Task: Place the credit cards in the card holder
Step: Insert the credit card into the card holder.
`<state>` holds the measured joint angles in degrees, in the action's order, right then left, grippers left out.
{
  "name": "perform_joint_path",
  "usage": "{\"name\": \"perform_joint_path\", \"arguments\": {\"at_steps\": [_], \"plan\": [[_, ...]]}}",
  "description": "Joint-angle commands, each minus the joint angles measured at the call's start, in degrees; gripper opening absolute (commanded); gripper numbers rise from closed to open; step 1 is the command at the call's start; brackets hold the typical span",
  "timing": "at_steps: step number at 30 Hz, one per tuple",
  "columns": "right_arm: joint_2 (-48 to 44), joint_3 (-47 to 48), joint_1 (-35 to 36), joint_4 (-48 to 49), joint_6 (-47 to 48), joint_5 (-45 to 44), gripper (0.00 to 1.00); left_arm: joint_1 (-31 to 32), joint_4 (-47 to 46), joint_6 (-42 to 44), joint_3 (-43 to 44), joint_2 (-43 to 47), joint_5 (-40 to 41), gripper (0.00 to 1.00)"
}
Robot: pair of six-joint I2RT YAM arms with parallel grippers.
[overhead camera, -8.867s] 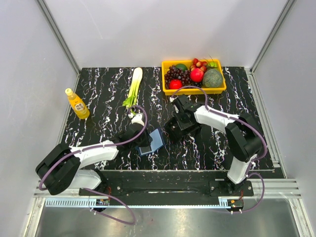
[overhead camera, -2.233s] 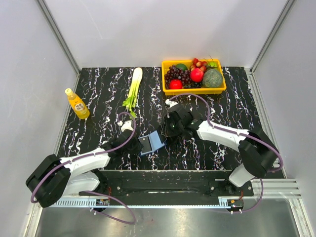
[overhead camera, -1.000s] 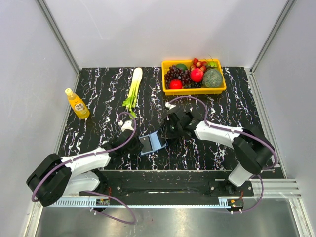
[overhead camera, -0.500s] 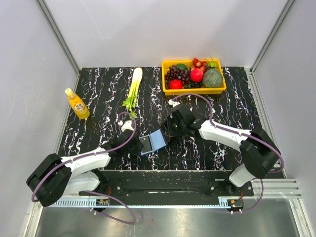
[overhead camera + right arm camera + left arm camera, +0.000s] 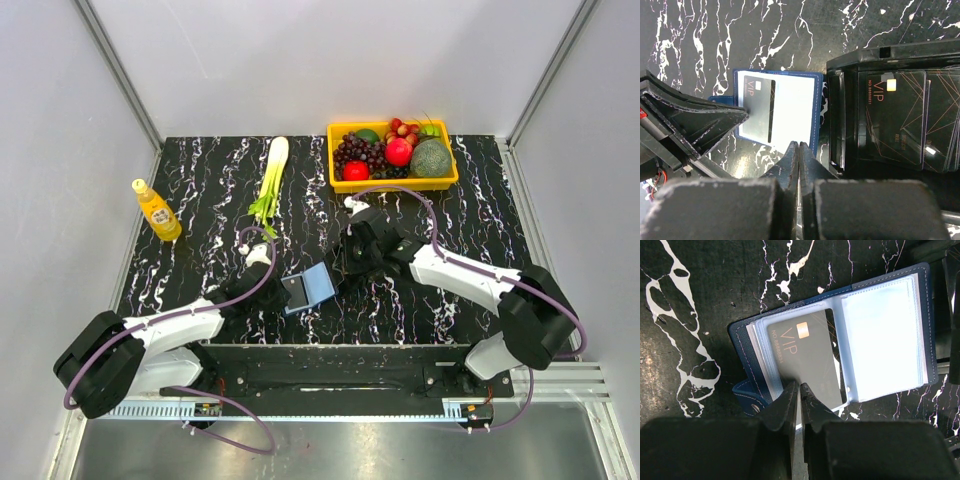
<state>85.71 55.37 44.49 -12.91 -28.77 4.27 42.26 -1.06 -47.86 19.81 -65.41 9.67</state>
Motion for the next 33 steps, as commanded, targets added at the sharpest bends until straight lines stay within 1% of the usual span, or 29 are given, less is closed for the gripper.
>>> {"name": "perform_joint_path", "arguments": {"at_steps": [1, 12, 19, 23, 27, 33], "plan": [[-0.46, 0.70, -0.37, 2.44, -1.20, 1.35, 0.00, -0.16, -0.35, 0.57, 0.93, -0.33, 0.96, 0.11], [3.58, -0.53, -0.46, 5.08, -1.20, 1.00, 0.00, -0.16, -0.26, 0.66, 1.10, -0.16, 0.70, 0.11], [4.02, -2.11, -0.46, 5.87, -0.32, -0.67, 0.00, -0.25, 0.01, 0.75, 1.02, 0.02, 1.05, 0.11], [5.25, -2.64, -0.46, 6.31, -0.58, 0.56, 0.00, -0.25, -0.34, 0.66, 1.02, -0.42, 0.88, 0.11], [6.31, -3.96, -0.46, 7.98, -1.20, 0.21, 0.00, -0.25, -0.61, 0.57, 1.02, -0.60, 0.70, 0.11], [9.12, -4.22, -0.37, 11.58, -2.86, 2.75, 0.00, -0.25, -0.61, 0.57, 1.19, -0.60, 0.70, 0.11]]}}
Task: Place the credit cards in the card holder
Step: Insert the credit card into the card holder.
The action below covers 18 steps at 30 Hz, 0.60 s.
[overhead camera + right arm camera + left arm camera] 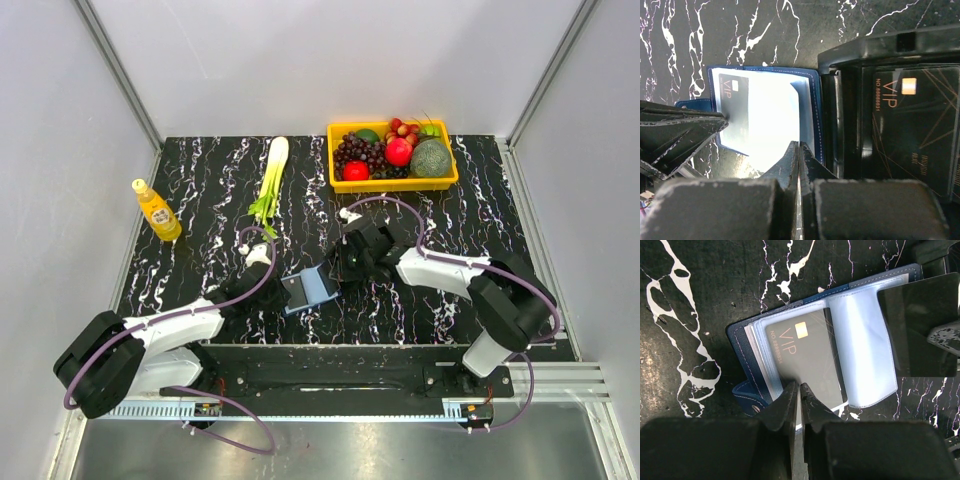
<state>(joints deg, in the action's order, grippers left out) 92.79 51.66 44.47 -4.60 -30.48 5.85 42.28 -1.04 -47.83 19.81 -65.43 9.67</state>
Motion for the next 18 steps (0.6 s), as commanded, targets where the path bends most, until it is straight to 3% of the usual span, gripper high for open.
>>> {"name": "perform_joint_path", "arguments": {"at_steps": [1, 18], "plan": [[2.30, -0.25, -0.35, 3.54, -1.34, 1.88, 0.00, -0.27, -0.54, 0.55, 0.93, -0.49, 0.61, 0.11], [-2.62, 2.13, 1.94, 5.39, -3.71, 6.63, 0.00, -0.18, 0.33, 0.55, 1.28, 0.74, 1.93, 0.11]]}}
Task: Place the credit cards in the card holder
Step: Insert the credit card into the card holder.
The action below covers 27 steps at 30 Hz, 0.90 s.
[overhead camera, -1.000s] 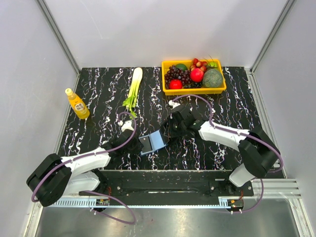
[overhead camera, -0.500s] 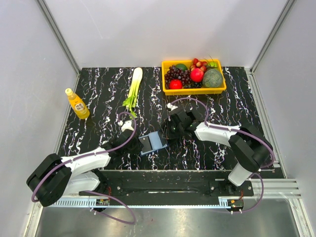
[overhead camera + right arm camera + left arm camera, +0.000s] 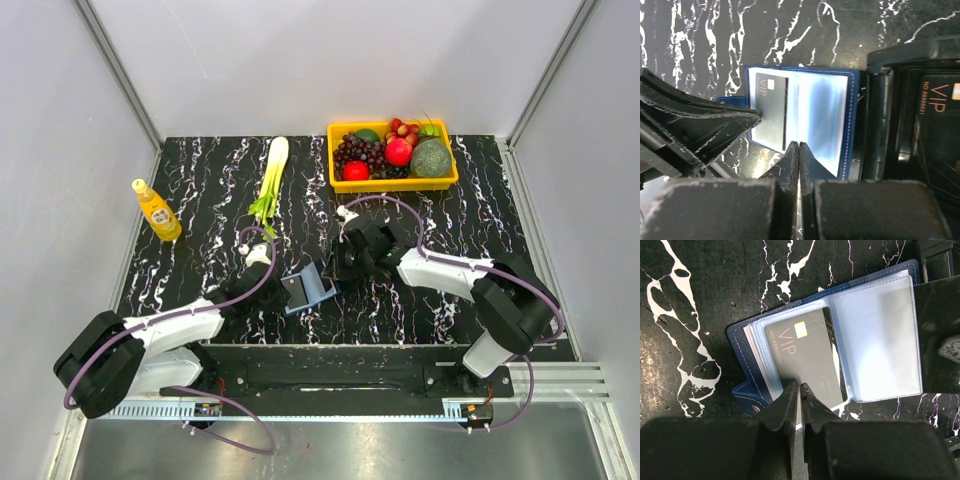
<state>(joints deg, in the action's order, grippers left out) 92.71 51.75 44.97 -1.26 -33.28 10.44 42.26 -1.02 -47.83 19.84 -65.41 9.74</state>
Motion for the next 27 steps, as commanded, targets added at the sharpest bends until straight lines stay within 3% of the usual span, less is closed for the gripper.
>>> {"name": "perform_joint_path", "arguments": {"at_steps": [1, 11, 23, 27], "plan": [[-2.27, 2.13, 1.78, 2.05, -0.83, 2.30, 0.00, -0.25, 0.49, 0.55, 1.26, 0.98, 2.04, 0.11], [3.27, 4.41, 4.07, 3.54, -1.70, 4.15, 0.00, -0.25, 4.70, -0.07, 0.99, 5.46, 4.76, 0.11], [6.88, 6.26, 5.65, 3.19, -2.32, -0.41, 0.00, -0.78, 10.77, -1.73, 0.12, 14.59, 8.80, 0.15], [6.61, 6.70, 5.65, 1.70, -1.79, -2.17, 0.00, -0.78, 9.47, -1.74, -0.76, 20.05, 9.34, 0.21]]}}
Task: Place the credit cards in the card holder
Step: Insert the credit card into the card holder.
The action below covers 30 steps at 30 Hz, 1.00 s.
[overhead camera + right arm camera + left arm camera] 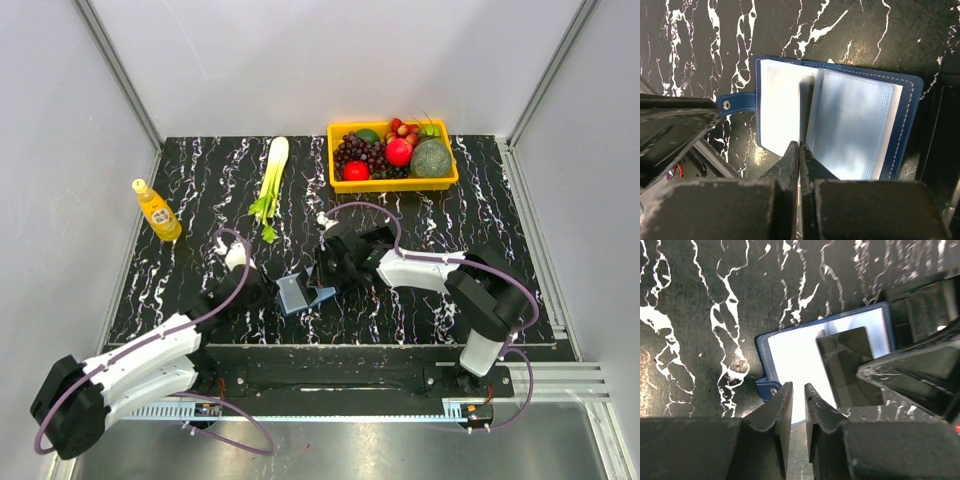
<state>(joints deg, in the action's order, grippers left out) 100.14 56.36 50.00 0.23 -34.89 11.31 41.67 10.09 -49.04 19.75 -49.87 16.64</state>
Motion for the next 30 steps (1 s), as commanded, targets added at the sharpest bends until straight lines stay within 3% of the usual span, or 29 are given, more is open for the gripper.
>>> {"name": "perform_joint_path", "arguments": {"at_steps": [1, 11, 19, 30], "plan": [[-1.26, 1.83, 0.63, 0.21, -0.35, -3.66, 0.00, -0.27, -2.95, -0.10, -1.02, 4.78, 1.56, 0.21], [-4.34, 1.48, -0.42, 0.65, -0.17, -3.31, 0.00, -0.19, -16.59, 2.81, -1.73, -5.67, -9.43, 0.16], [-4.34, -0.81, -2.53, 2.58, -0.61, -1.56, 0.00, -0.27, -13.26, 0.26, -2.43, -10.60, -7.95, 0.10], [-1.27, -2.39, -4.29, 8.64, -3.51, 4.51, 0.00, -0.27, -12.11, -0.71, -4.45, -9.11, -6.62, 0.09]]}}
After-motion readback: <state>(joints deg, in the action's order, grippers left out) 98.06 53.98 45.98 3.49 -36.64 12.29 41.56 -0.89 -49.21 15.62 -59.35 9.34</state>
